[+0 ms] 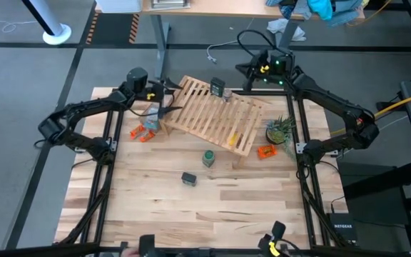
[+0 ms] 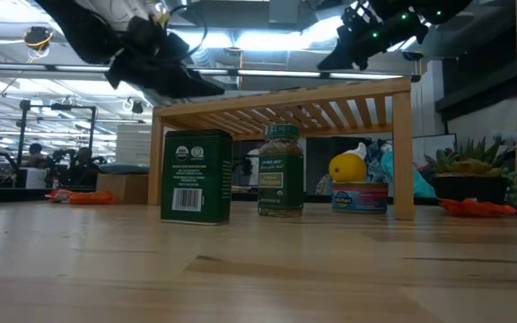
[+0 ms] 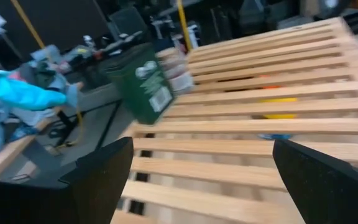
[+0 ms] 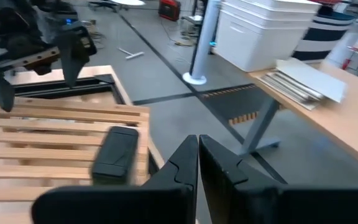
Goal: Shelf spices
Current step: Remove the transparent seasoning bottle from the shelf
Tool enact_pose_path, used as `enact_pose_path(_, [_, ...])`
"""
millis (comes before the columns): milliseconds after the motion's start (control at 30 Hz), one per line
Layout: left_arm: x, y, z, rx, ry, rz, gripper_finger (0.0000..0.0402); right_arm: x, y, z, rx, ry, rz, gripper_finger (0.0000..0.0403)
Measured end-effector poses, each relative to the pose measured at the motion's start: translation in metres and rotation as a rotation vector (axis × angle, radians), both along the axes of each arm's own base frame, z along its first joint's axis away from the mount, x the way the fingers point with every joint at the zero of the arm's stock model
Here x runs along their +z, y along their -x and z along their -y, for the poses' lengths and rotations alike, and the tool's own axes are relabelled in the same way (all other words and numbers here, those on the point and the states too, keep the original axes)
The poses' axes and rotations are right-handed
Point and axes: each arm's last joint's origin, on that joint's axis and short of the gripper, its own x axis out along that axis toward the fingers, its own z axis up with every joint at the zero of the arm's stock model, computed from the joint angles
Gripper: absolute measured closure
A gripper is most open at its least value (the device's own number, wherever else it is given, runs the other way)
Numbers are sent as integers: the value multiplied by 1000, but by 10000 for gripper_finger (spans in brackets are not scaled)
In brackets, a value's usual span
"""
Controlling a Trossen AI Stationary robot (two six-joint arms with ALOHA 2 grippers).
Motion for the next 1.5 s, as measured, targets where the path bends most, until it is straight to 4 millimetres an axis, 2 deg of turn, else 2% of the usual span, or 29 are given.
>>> enact_pose_path(333, [1, 11, -16, 66, -11, 36, 23, 0, 0, 0, 7, 1, 5, 381])
enact_pose_path(700, [1, 12, -17, 72, -20, 34, 23, -4, -1, 0, 19, -28, -17, 381])
enact_pose_path(867, [1, 12, -17, 69, -34, 32, 23, -10, 1, 1, -58, -52, -77, 377])
enact_pose_path(1000, [1, 12, -17, 67, -45, 31, 23, -16, 3, 0, -82, -82, -132, 340])
enact_pose_path(1267, [1, 12, -17, 65, -57, 29, 23, -19, 4, -1, -85, -131, -148, 213])
enact_pose_path(1500, [1, 12, -17, 65, -54, 28, 23, -31, -14, -23, -6, -229, -213, 138])
